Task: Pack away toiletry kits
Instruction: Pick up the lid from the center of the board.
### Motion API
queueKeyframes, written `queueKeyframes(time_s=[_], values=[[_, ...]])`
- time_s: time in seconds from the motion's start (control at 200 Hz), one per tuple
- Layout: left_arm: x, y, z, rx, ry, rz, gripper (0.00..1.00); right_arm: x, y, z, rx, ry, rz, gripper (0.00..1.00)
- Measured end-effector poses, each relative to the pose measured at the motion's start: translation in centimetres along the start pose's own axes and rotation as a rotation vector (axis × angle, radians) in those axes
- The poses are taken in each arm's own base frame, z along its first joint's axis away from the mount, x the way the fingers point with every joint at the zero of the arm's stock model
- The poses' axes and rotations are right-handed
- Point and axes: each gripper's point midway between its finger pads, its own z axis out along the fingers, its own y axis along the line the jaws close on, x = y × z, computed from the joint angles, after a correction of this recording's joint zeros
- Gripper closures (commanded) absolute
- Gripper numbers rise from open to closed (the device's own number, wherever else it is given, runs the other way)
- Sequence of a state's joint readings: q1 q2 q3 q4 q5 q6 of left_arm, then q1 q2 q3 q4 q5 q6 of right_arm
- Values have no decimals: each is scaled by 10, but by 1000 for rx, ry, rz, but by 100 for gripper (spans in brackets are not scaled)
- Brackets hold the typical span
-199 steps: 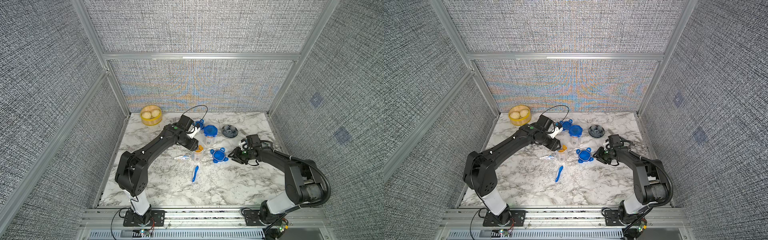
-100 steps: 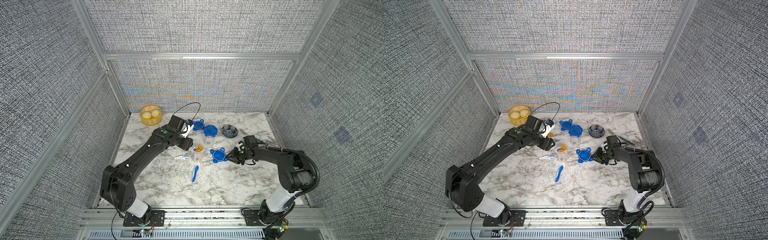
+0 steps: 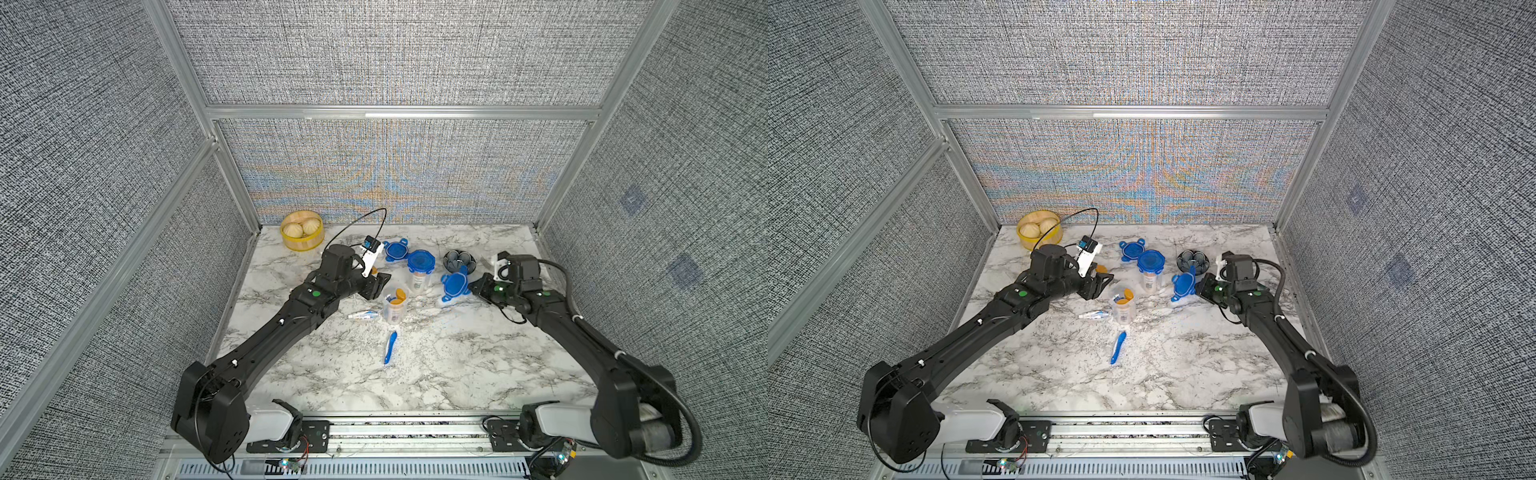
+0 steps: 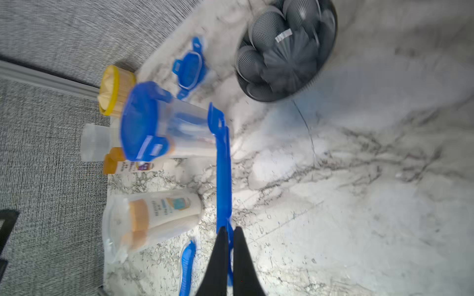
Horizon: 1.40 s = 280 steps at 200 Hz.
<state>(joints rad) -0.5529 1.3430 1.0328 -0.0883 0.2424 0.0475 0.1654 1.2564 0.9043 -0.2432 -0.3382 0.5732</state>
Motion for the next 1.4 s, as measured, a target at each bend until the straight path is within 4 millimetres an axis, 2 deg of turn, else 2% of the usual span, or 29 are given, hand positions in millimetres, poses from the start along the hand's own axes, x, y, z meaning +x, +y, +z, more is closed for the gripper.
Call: queueKeyframes(time_s=[0.1,0.16,0.27,0.47,0.545,0.636,0.761,0.881,0.916,1.006,1.116,1.151,1.196,1.236,1.301,1.401], values=[[-19,-5,11,45,-79,105,24,-24,33,-29,-41,-115,-186,100],[-30,-7,14,57,-121,169,18,-32,48,-39,-64,-154,-293,100],[-47,-8,17,72,-193,272,17,-43,77,-53,-112,-211,-501,100],[-78,-4,18,128,-294,363,16,-37,106,-55,-237,-239,-764,100],[-88,-10,17,175,-320,386,17,-36,117,-56,-292,-245,-822,100],[-90,-22,17,252,-339,414,18,-38,131,-57,-353,-255,-873,100],[-84,-35,22,348,-328,437,21,-35,148,-58,-427,-260,-940,100],[-85,-40,26,401,-312,458,34,-28,157,-55,-487,-258,-1007,100],[-85,-40,27,410,-308,465,42,-28,158,-54,-499,-257,-1022,100],[-87,-43,26,441,-294,480,71,-28,162,-52,-524,-262,-1050,100],[-85,-43,21,470,-289,492,92,-30,165,-46,-538,-273,-1072,100],[-83,-42,19,481,-284,491,98,-32,166,-45,-539,-281,-1083,90],[-79,-45,15,512,-284,494,100,-35,167,-43,-533,-298,-1086,61],[-78,-45,13,516,-289,515,100,-38,168,-43,-533,-313,-1079,47],[-77,-39,10,486,-288,528,100,-40,170,-45,-532,-344,-1092,37],[-78,-30,3,439,-301,590,100,-42,171,-49,-511,-410,-1153,32]])
